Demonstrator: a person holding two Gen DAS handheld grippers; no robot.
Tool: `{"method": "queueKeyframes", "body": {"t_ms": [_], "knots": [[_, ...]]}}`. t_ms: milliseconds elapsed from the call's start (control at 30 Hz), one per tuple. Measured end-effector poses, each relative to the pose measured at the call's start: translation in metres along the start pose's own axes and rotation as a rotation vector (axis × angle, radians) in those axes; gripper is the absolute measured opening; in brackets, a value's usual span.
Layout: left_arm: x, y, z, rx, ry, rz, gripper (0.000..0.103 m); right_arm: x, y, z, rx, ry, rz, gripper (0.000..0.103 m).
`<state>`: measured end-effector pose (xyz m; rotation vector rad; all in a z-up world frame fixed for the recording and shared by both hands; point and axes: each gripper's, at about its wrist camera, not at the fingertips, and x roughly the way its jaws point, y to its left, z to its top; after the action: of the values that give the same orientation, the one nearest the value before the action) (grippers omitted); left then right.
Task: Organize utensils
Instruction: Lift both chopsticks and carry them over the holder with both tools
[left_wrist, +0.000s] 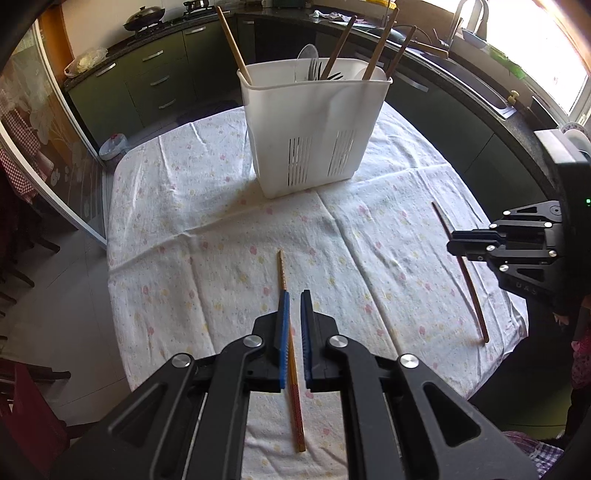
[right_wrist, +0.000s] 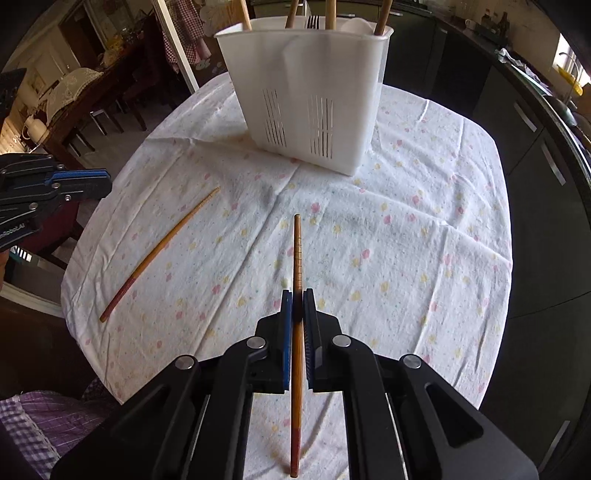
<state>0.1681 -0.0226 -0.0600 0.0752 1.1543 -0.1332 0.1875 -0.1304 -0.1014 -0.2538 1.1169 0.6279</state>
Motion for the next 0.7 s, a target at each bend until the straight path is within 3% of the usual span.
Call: {"method": "queueKeyframes", "body": {"t_ms": [333,500,700], "knots": [[0.085,0.003,0.003,-0.029,0.197,0.028,0.008,-0.043,-0.010,-0.019,0.017,-0.076,-0.004,0.006],[0.102,0.003,0.004,-0.025,0.239,0.067,0.017,-0.047,-0.018,-0.023,0.033,-0.092,0.002,0.006],[0.111,0.000,0.001,-0.015,0.262,0.055,0.017,-0.049,-0.023,-0.022,0.043,-0.102,0.006,0.006]]}}
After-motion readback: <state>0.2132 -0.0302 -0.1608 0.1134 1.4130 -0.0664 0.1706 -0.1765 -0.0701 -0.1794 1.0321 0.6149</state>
